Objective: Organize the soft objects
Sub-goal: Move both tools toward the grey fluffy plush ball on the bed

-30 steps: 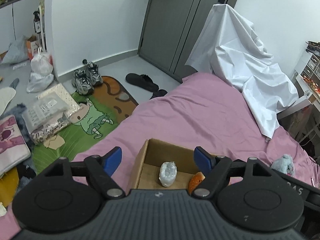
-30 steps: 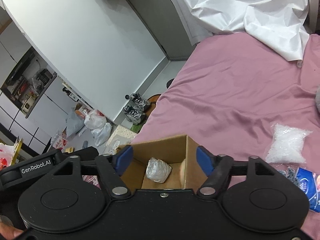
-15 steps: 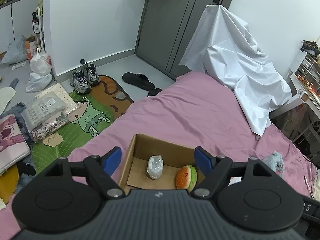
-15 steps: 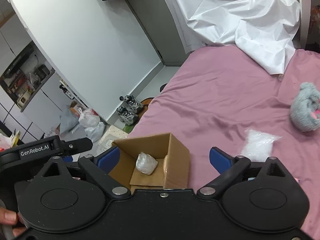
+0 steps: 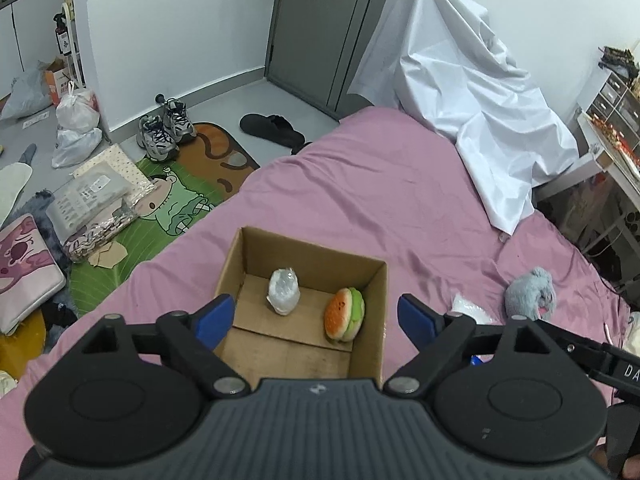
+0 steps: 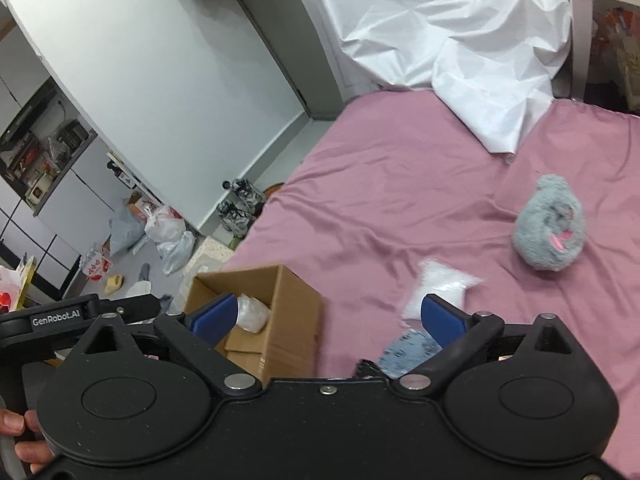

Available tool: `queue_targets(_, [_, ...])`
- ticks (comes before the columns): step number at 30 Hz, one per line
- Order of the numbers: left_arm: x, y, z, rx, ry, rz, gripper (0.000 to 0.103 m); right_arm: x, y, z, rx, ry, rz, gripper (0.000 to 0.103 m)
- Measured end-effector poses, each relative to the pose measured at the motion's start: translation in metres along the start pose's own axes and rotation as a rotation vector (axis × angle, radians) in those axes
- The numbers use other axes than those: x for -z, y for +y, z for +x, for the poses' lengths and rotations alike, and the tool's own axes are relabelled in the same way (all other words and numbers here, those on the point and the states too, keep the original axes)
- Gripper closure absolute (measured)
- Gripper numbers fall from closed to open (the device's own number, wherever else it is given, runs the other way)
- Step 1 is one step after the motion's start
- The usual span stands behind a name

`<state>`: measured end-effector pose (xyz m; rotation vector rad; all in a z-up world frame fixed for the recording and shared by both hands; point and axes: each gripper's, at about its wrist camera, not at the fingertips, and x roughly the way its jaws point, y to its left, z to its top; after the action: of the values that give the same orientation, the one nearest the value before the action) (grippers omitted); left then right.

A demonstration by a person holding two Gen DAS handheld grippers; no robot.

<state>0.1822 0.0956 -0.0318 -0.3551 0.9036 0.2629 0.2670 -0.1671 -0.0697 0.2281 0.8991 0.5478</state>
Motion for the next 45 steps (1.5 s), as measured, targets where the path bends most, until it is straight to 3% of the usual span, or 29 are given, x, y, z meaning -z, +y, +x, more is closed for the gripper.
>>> queue_targets(15, [0.017, -0.062, 0.006, 0.031, 0.059, 0.019, 0.012, -0.002, -0.049, -0.021, 0.019, 0.020, -0.013, 0.004])
queue_targets(39, [0.023, -0.156, 0.056, 0.080, 0.065, 0.071, 0.012, -0.009, -0.142, -0.025, 0.037, -0.067, 0.199, 0.005])
queue_targets(45, [0.025, -0.177, 0.074, 0.101, 0.080, 0.074, 0.013, -0.012, -0.161, -0.020, 0.036, -0.081, 0.254, 0.012])
